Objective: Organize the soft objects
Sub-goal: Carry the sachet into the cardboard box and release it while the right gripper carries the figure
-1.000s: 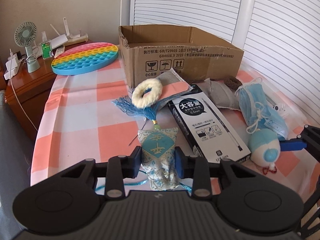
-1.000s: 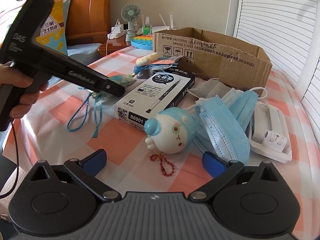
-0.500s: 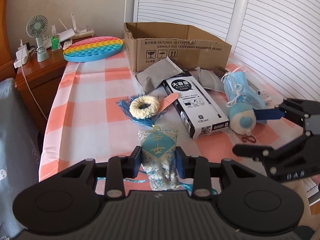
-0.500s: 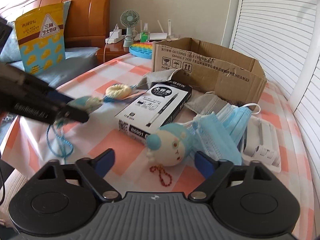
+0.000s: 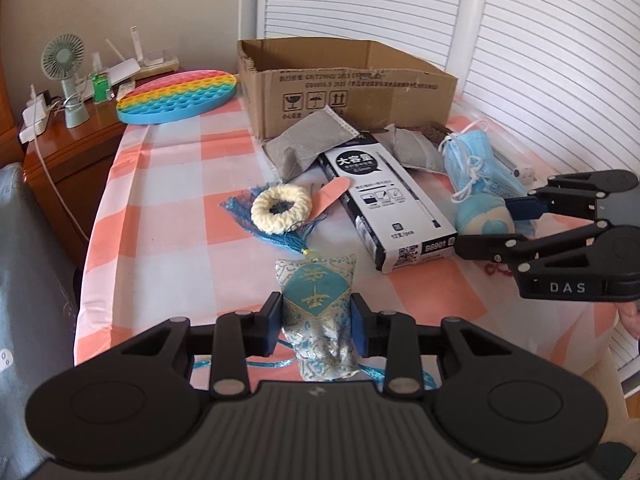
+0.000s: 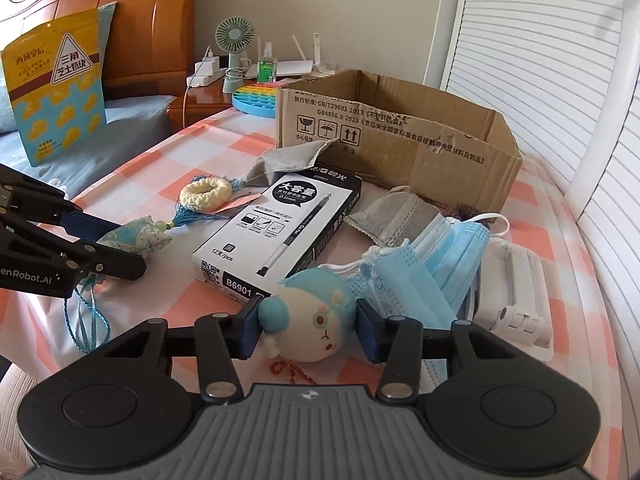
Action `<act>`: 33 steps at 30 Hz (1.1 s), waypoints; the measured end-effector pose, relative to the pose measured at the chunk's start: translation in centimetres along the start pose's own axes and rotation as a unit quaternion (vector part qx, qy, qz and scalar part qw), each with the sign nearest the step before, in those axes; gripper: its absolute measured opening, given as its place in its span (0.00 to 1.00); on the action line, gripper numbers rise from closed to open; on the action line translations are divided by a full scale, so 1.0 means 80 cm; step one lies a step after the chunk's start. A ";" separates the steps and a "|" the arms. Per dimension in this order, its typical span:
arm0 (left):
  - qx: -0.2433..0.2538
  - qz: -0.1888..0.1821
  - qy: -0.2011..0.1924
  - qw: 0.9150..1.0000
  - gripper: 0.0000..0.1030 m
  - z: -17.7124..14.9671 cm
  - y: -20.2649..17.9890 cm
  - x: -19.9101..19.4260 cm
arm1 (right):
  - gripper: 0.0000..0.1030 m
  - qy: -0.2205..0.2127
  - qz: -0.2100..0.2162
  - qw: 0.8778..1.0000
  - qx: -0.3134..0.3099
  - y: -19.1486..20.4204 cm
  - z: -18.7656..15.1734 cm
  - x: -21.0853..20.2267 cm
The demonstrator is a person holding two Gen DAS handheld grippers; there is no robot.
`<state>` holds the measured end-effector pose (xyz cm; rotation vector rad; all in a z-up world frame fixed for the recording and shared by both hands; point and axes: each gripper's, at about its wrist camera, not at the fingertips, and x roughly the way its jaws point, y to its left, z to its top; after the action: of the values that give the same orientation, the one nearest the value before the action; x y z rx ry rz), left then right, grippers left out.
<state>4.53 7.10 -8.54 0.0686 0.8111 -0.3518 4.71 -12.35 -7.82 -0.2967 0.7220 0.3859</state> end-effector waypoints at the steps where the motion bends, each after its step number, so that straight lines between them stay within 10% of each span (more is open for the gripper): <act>1: 0.009 -0.005 0.002 1.000 0.31 0.003 -0.001 -0.002 | 0.51 0.002 0.000 1.000 0.001 -0.001 0.001 -0.001; 33: 0.113 -0.037 -0.052 0.992 0.26 0.118 -0.038 -0.096 | 0.51 -0.070 0.006 0.997 -0.018 -0.033 0.034 -0.108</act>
<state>5.25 4.56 3.69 0.2308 0.6690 -0.5129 1.52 -15.69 0.40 -0.2968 0.5795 0.4275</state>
